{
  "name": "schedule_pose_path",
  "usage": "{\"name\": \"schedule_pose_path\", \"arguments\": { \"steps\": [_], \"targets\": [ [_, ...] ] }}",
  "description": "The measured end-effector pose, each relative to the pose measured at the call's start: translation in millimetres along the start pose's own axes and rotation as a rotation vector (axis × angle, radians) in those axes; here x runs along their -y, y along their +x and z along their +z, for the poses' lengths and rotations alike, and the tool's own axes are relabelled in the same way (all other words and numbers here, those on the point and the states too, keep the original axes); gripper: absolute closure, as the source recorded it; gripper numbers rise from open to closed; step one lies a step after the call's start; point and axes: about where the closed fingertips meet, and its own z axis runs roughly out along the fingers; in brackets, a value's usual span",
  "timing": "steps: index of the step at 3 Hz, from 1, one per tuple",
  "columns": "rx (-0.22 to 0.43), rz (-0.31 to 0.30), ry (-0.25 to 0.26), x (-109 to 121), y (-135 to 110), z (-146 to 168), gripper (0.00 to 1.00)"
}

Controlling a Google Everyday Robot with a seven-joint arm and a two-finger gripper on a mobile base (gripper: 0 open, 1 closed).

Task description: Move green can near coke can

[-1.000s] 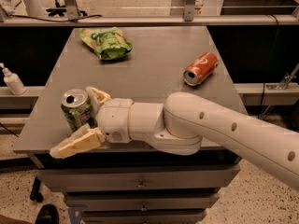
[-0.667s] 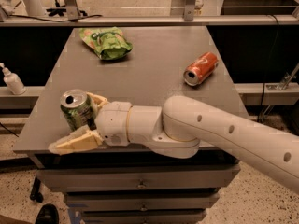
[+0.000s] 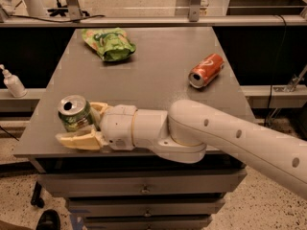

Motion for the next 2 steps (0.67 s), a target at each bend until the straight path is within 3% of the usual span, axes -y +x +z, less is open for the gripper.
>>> {"name": "schedule_pose_path", "arguments": {
  "steps": [1,2],
  "targets": [
    [-0.01,-0.026,0.043,13,-6,-20,0.87],
    [-0.033,-0.062,0.1,30,-17,-52,1.0]
  ]
}}
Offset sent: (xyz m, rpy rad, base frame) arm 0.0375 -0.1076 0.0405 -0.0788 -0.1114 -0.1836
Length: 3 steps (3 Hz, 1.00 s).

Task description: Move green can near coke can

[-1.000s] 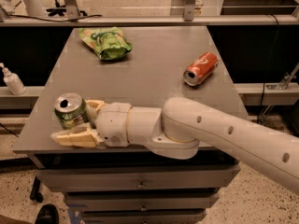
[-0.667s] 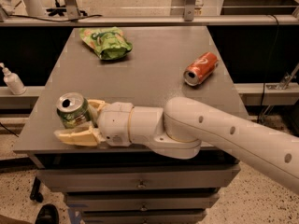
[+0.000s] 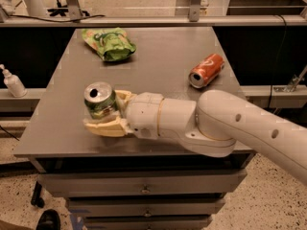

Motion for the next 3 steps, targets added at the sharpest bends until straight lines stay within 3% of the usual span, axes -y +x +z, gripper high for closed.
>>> {"name": "schedule_pose_path", "arguments": {
  "steps": [1,2,3],
  "targets": [
    [-0.037,-0.045,0.073,23,-13,-47,1.0],
    [-0.042,-0.049,0.077,23,-13,-48,1.0],
    [-0.058,-0.081,0.119,43,-14,-73,1.0]
  ]
}}
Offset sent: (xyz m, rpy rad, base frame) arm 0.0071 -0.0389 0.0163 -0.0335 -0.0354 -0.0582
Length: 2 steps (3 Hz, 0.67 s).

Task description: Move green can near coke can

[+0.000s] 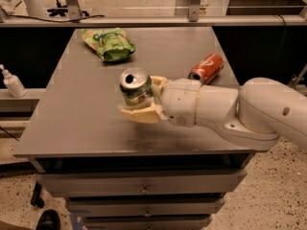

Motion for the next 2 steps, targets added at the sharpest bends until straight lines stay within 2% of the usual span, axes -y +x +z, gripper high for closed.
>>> {"name": "schedule_pose_path", "arguments": {
  "steps": [2],
  "targets": [
    [-0.047,-0.075,0.161,72,10,-77,1.0]
  ]
}}
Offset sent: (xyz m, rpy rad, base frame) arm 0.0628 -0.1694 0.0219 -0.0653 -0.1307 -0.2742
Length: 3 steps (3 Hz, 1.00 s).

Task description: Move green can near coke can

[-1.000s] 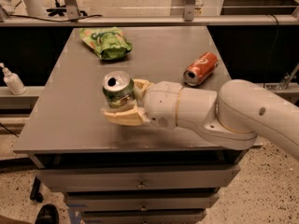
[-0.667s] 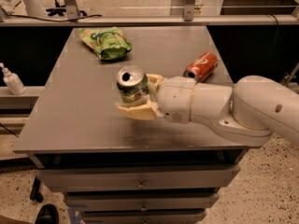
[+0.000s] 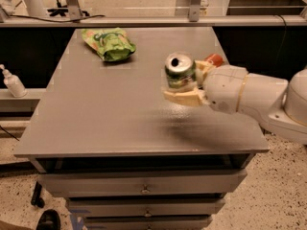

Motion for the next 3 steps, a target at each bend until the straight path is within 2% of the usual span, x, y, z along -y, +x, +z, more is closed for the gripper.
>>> {"name": "schedule_pose_path", "arguments": {
  "steps": [2,3],
  "targets": [
    [-0.022,-0.029,0.117,56,34,-50,1.0],
    [0.002,-0.035,0.157,81,44,-61,1.0]
  ]
}}
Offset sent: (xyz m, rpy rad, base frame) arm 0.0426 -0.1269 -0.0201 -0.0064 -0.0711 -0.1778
